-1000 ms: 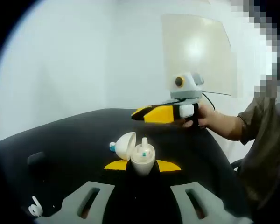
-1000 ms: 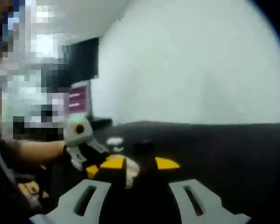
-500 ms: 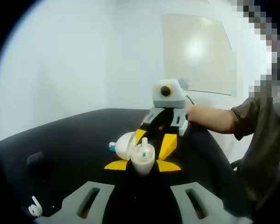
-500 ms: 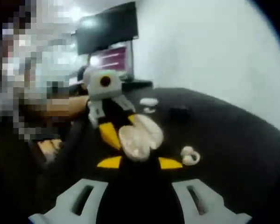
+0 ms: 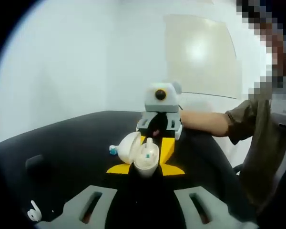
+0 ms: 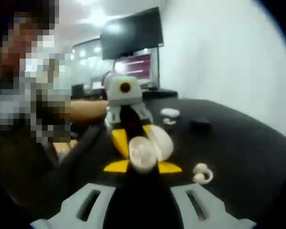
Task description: Pick up three earphones and place each one into its charging case using tactile feedback, ensure that each earphone is properly inserted and securely positioned inside the case.
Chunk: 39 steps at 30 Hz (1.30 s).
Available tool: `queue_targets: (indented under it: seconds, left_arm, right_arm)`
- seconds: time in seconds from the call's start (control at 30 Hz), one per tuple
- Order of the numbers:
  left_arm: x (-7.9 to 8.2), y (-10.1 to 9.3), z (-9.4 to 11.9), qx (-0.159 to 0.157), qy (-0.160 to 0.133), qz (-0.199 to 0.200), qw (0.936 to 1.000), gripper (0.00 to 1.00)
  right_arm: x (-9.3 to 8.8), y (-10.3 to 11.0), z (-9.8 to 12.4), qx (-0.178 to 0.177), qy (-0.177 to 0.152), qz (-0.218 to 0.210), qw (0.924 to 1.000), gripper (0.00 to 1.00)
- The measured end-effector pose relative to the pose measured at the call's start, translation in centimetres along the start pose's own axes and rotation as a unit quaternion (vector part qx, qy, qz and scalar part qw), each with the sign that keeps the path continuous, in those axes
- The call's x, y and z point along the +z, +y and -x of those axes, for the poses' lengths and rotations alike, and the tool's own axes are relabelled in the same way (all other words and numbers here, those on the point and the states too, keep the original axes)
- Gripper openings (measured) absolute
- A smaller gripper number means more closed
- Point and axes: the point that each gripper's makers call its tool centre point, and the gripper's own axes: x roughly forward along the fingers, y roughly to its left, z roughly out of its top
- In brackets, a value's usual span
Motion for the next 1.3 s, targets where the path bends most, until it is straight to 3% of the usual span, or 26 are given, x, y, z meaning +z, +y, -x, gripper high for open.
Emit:
queue_targets:
  seconds: [0.13,0.23,0.37,0.47,0.63,0.7,0.73,0.8,0.87,0.97,1.0,1.07,1.2,1.3]
  left_arm:
    - [0.3,0.1,0.2,0.000,-0.009,0.009,0.9999,0.16]
    - [1.1,0.2,0.5,0.000,-0.032,0.017,0.9993,0.16]
    - [1.8,1.2,1.0,0.024,-0.055,0.024,0.9979,0.17]
    - [1.6,1.9,1.0,0.043,-0.051,0.025,0.9975,0.18]
    - [0.8,2.7,0.7,0.067,-0.021,0.044,0.9966,0.23]
    - [1.3,3.9,1.0,0.106,-0.017,0.045,0.9932,0.22]
    - [1.3,5.2,1.3,0.147,-0.004,0.054,0.9877,0.20]
    - [2.4,6.7,1.4,0.191,0.004,0.030,0.9811,0.15]
    - [3.7,7.3,0.3,0.186,0.018,0.022,0.9822,0.13]
    - [3.9,7.4,-2.2,0.132,0.083,0.032,0.9873,0.12]
    - [3.4,7.6,-3.3,0.113,0.122,0.032,0.9856,0.12]
    - [2.9,8.8,-4.8,0.122,0.165,0.002,0.9787,0.12]
    - [2.3,8.1,-7.9,0.081,0.215,-0.006,0.9732,0.11]
    - [0.9,7.0,-9.2,0.051,0.283,-0.026,0.9574,0.10]
  right_arm:
    - [-0.5,-0.2,0.5,-0.002,0.012,-0.013,0.9998,0.21]
    - [-0.8,-0.1,1.5,0.004,0.013,-0.019,0.9997,0.21]
    - [-0.8,0.9,2.5,0.029,0.008,-0.026,0.9992,0.21]
    - [-0.8,2.3,2.3,0.057,0.007,-0.003,0.9983,0.21]
    - [-1.1,2.4,2.2,0.059,0.006,-0.007,0.9982,0.21]
    - [-1.1,2.4,2.2,0.062,0.003,-0.003,0.9981,0.21]
    - [-1.1,2.3,2.2,0.063,0.001,-0.005,0.9980,0.21]
    - [-1.1,2.3,2.2,0.067,-0.002,-0.008,0.9977,0.21]
    - [-1.0,2.3,2.1,0.068,-0.003,-0.012,0.9976,0.21]
    - [-1.0,2.2,2.1,0.067,-0.004,-0.005,0.9978,0.21]
    - [-1.0,2.3,2.1,0.066,-0.004,-0.004,0.9978,0.21]
    - [-1.1,2.1,2.1,0.064,-0.005,-0.004,0.9979,0.21]
    - [-1.1,2.1,2.1,0.062,-0.005,-0.001,0.9981,0.21]
    - [-1.1,2.1,2.1,0.062,-0.005,0.000,0.9981,0.21]
